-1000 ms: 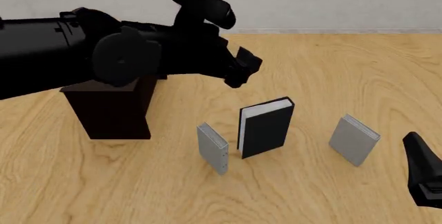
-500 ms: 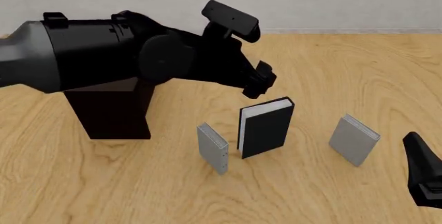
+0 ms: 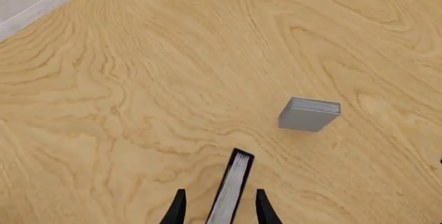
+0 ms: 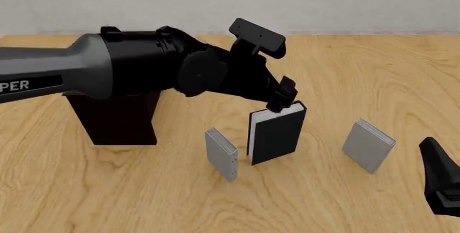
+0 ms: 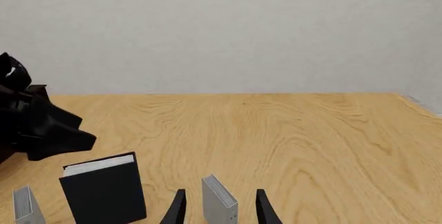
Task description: Pick up the book in the middle and place it on the cabinet shelf.
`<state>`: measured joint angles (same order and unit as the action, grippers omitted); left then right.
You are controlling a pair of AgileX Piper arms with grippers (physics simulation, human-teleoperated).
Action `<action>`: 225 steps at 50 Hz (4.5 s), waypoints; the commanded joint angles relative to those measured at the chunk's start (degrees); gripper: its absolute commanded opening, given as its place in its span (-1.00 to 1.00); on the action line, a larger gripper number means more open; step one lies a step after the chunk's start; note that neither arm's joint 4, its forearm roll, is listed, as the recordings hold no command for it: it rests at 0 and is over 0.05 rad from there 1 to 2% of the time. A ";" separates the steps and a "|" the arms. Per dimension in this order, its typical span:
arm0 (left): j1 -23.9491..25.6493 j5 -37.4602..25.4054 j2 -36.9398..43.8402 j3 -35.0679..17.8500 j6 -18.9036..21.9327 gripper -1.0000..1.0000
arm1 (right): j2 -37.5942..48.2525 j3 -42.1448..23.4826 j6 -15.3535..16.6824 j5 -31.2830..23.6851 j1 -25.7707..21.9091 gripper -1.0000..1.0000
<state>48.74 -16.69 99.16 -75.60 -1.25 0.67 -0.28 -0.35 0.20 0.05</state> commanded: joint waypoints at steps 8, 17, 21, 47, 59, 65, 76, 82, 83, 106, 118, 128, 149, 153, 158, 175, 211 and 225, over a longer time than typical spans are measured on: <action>1.10 2.43 1.98 0.99 -2.31 1.00 | -0.01 0.00 0.01 0.00 -0.01 1.00; 1.34 3.78 2.67 2.24 -3.23 1.00 | 0.00 0.00 -0.01 0.00 0.00 1.00; 1.54 4.18 2.72 2.64 -3.66 1.00 | 0.00 0.00 0.01 0.00 0.00 1.00; 0.38 4.83 4.85 2.50 -4.31 1.00 | 0.02 0.00 0.00 0.01 0.00 1.00; 1.03 5.51 5.46 3.14 -4.86 1.00 | 0.01 0.00 -0.01 0.00 0.01 1.00; 0.89 5.56 6.17 2.91 -4.66 1.00 | 0.00 0.00 -0.02 0.00 0.00 1.00; 1.31 6.18 6.70 3.39 -5.39 1.00 | 0.01 0.00 -0.01 0.00 -0.01 1.00; 1.07 6.23 7.56 3.13 -5.35 1.00 | 0.00 0.00 0.01 0.00 -0.01 1.00; 1.03 6.19 7.71 3.05 -5.17 1.00 | 0.00 0.00 0.01 0.00 0.00 1.00; 0.81 6.45 9.37 2.62 -6.10 1.00 | 0.01 0.00 0.01 0.00 0.00 1.00; 0.23 5.85 11.75 1.60 -6.10 1.00 | 0.00 0.00 -0.01 0.00 0.01 1.00; 0.57 4.94 11.61 1.49 -6.33 -1.00 | 0.00 0.00 0.00 0.00 -0.01 1.00; -0.04 2.90 8.08 0.01 -5.09 -1.00 | -0.01 0.00 -0.01 0.00 -0.01 1.00; -0.32 2.32 7.00 -0.96 -4.56 -1.00 | 0.00 0.00 0.01 0.00 0.00 1.00; -0.10 1.87 5.22 -1.39 -4.38 -1.00 | 0.00 0.00 -0.01 0.00 0.00 1.00; -0.39 -0.99 1.31 -4.82 -2.68 -1.00 | 0.00 0.00 0.01 0.00 0.00 1.00; -8.45 -8.46 -9.38 -8.24 12.50 -1.00 | 0.01 0.00 0.00 0.01 -0.03 1.00; -10.86 -6.12 -17.00 -2.69 20.42 -1.00 | 0.00 0.00 -0.01 0.00 0.00 1.00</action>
<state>39.34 -23.82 87.37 -80.70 13.84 0.67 -0.28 -0.35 0.20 0.05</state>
